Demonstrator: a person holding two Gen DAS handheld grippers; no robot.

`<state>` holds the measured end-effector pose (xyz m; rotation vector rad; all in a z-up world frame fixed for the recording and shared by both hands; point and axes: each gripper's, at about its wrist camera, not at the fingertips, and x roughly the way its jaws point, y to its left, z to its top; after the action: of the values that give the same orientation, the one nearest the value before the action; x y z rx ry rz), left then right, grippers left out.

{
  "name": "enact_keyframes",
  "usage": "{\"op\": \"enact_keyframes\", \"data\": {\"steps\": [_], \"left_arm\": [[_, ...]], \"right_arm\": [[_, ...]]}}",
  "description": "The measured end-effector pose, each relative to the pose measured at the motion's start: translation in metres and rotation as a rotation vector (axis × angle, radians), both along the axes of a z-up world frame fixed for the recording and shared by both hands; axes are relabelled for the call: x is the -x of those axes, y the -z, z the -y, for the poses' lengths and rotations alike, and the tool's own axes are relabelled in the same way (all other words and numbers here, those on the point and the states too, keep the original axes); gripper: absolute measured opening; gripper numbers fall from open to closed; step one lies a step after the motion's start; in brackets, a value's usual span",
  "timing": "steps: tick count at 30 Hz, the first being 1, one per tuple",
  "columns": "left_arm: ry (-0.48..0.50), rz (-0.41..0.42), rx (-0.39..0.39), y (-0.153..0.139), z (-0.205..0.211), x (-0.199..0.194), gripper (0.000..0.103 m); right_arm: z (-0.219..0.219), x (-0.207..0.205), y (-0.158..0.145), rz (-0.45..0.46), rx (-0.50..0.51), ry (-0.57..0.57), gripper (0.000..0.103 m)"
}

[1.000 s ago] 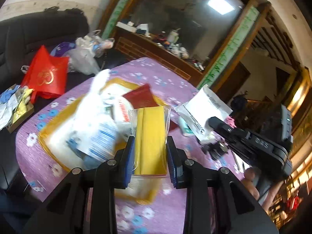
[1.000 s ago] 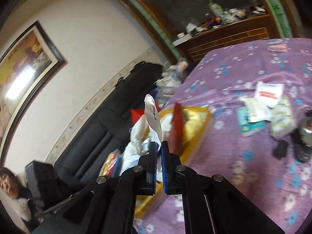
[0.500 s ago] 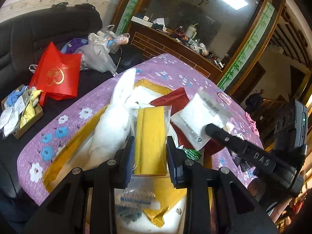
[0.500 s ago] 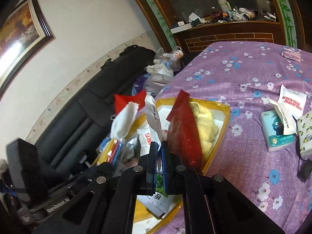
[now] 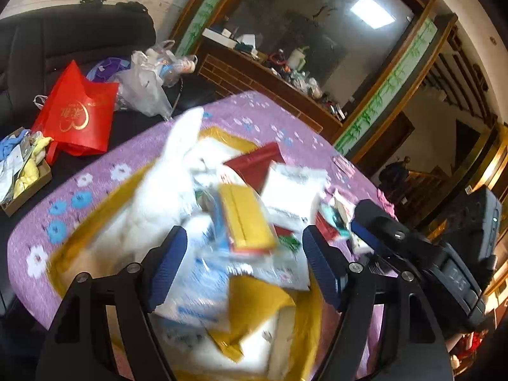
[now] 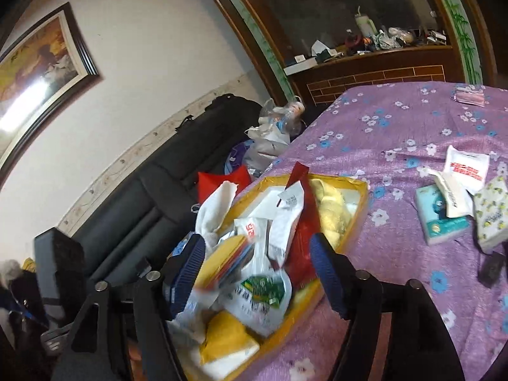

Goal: Organize soft objects
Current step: 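Carry the yellow sponge and white tag over the box and open both tools, then move both tools back toward the packets beside the black motor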

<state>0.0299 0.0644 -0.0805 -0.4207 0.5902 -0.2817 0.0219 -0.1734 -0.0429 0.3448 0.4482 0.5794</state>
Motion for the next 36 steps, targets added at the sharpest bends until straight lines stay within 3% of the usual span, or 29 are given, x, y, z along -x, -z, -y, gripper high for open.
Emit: {"op": "enact_keyframes", "data": {"steps": [4,7,10,15,18,21,24,36], "left_arm": [[0.101,0.011,-0.008,-0.002,0.022,0.019,0.077],[0.160,0.015,-0.014,-0.004,0.042,0.034,0.077],[0.213,0.018,-0.005,-0.012,0.062,0.043,0.077],[0.203,0.041,-0.111,-0.022,0.103,0.048,0.077],[0.189,0.016,-0.136,-0.018,0.117,0.047,0.077],[0.198,-0.021,-0.110,-0.013,0.123,0.041,0.077],[0.188,-0.043,-0.105,-0.011,0.128,0.039,0.077],[0.203,-0.055,-0.106,-0.006,0.134,0.039,0.077]], "right_arm": [[0.028,0.028,0.008,0.034,0.000,0.031,0.089],[0.059,0.034,0.016,-0.012,-0.052,-0.002,0.091],[0.102,0.043,0.026,-0.042,-0.064,0.065,0.095],[0.133,0.025,0.065,-0.268,0.007,0.182,0.096],[0.139,0.019,0.080,-0.338,-0.014,0.189,0.096],[0.139,0.022,0.083,-0.328,0.005,0.187,0.095],[0.137,0.019,0.090,-0.341,0.053,0.182,0.103],[0.147,0.026,0.096,-0.292,0.066,0.132,0.103]]}}
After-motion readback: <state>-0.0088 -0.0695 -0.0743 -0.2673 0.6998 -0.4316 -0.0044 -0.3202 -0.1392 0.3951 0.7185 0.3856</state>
